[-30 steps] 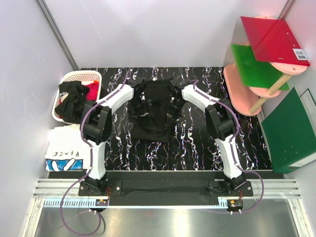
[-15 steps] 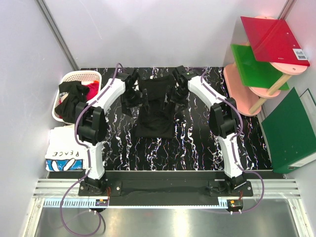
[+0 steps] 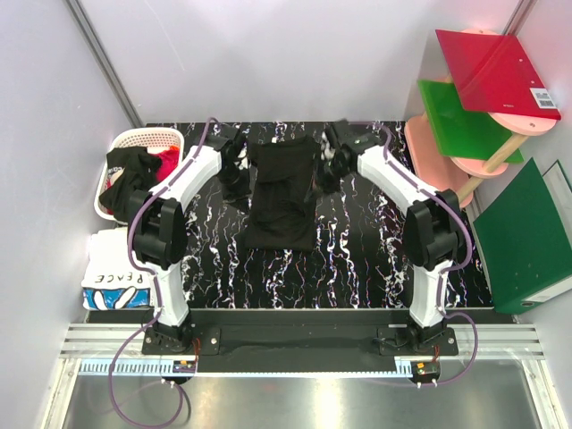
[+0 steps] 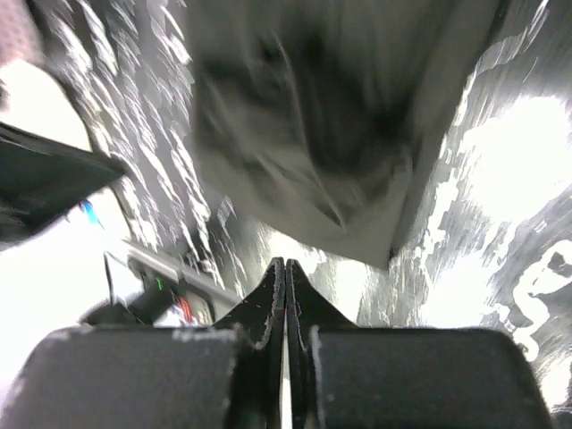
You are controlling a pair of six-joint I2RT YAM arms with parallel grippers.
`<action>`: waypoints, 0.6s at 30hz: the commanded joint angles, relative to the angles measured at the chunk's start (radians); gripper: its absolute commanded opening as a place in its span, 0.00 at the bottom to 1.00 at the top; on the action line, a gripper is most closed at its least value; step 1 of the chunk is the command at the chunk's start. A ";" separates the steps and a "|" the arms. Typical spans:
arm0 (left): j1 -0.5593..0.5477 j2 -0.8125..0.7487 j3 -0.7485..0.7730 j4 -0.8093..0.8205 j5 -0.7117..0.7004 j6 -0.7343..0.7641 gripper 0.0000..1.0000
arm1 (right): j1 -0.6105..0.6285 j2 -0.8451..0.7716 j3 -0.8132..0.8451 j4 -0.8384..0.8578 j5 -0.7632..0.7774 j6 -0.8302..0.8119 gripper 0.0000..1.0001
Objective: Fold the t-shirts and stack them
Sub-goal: Fold the folded rectangular tshirt in 1/3 of the way
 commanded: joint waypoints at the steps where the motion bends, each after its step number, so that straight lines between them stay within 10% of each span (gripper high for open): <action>1: 0.006 -0.064 -0.028 0.009 0.022 0.031 0.00 | 0.023 -0.003 -0.145 0.002 -0.197 -0.054 0.00; 18: 0.018 -0.050 -0.080 0.015 0.018 0.040 0.00 | 0.081 0.286 0.060 -0.079 -0.096 -0.093 0.00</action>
